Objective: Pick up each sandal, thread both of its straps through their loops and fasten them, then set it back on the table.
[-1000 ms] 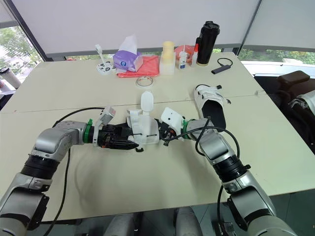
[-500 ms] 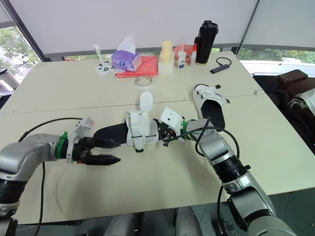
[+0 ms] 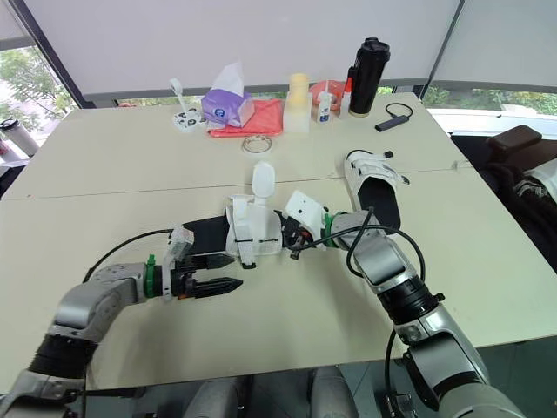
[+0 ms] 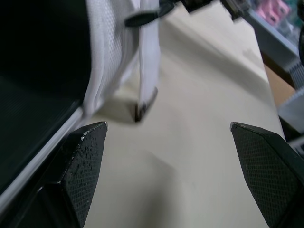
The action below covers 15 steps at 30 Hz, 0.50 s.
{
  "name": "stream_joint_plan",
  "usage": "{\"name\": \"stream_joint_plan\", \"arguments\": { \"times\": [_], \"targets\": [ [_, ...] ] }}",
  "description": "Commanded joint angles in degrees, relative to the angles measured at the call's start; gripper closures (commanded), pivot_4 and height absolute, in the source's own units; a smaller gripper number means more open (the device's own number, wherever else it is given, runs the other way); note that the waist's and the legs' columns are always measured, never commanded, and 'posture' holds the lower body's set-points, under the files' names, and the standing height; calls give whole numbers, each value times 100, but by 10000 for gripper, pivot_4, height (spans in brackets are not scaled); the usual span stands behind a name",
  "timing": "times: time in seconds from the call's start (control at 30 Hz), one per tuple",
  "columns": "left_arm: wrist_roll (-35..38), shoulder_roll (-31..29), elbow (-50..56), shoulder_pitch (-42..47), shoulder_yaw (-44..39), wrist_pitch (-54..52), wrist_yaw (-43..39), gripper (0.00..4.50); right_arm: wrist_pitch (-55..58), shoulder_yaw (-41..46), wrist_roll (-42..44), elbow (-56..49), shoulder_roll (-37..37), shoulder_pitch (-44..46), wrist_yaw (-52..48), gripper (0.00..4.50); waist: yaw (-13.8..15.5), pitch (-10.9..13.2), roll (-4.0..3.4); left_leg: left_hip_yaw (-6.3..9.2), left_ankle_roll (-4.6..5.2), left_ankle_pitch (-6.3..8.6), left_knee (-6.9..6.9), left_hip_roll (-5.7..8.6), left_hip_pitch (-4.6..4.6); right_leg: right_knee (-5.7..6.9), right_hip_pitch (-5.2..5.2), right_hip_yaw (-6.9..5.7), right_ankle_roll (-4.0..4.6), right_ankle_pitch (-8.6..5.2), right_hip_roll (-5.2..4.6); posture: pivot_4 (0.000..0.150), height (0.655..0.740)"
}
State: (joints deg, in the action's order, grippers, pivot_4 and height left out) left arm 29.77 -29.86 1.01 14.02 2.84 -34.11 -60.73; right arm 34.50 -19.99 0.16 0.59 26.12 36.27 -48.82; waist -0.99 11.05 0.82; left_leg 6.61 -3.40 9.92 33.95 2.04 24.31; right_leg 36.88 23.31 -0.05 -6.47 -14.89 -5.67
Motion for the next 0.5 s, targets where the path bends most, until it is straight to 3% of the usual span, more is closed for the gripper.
{"name": "stream_joint_plan", "arguments": {
  "times": [0.03, 0.47, 0.5],
  "targets": [
    [-91, 153, -73, 73, -12, 226, 170, 1967, 68, -97, -4, -125, -10, -89, -38, 45000, 6, 0, 0, 0, 0, 0, 0, 0, 0, 1, 0, 0, 0, 0, 0, 1500, 7400],
    [245, 294, 161, 120, 303, -442, -111, 1967, 70, -102, -11, -110, -34, -70, -28, 45000, 2, -2, -1, 0, 0, 0, 3, 1, -1, -1, -4, -1, 0, 0, 0, 1500, 7400],
    [247, 282, 154, 133, 318, -464, -128, 4298, 70, -102, -12, -109, -36, -70, -26, 45000, 1, -2, -1, 0, 0, 0, 2, 1, -1, -1, -4, -1, -1, 0, 0, 1500, 7400]
  ]
}}
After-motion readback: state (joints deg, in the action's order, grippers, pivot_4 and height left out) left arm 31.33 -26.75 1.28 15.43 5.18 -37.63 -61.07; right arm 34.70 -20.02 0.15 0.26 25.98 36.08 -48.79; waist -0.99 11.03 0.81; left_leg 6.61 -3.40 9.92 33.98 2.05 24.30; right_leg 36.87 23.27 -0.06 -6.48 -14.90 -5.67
